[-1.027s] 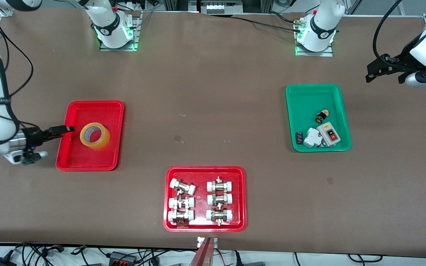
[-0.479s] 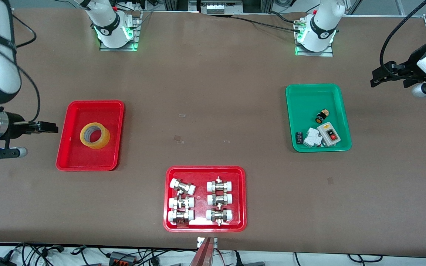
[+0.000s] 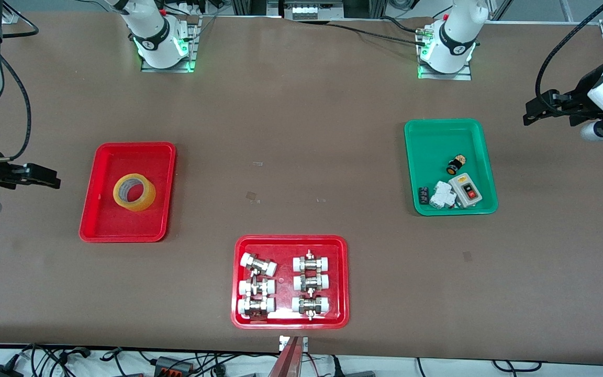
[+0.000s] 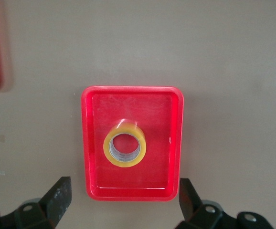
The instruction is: Left arm passes tape to right arm into tray
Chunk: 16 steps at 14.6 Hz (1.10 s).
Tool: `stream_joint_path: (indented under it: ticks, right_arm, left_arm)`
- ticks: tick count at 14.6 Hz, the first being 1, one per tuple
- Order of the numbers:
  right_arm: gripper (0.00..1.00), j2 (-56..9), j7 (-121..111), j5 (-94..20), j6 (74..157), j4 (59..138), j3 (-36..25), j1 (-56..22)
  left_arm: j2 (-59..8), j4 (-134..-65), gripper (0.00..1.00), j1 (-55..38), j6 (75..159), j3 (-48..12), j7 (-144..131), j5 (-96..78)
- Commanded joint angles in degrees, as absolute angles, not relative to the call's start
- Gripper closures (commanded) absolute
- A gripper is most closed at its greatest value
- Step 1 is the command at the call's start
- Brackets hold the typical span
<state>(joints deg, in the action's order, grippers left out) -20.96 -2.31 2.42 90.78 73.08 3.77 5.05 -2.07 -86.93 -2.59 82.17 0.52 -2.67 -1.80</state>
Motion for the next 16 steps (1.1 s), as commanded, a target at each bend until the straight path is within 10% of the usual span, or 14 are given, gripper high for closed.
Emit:
stream_joint_path:
  ticks: [1,16]
  right_arm:
    - [0.0,-20.5,-1.1,2.6,91.9,72.5,3.7,5.2]
    - [0.0,-12.3,-2.1,-0.1,102.0,82.5,-1.3,2.6]
  left_arm:
    - [-2.9,-85.3,0.0,-2.0,82.4,-0.2,-1.2,-1.2]
    - [-2.9,-85.3,0.0,-2.0,82.9,-0.2,-0.6,-1.6]
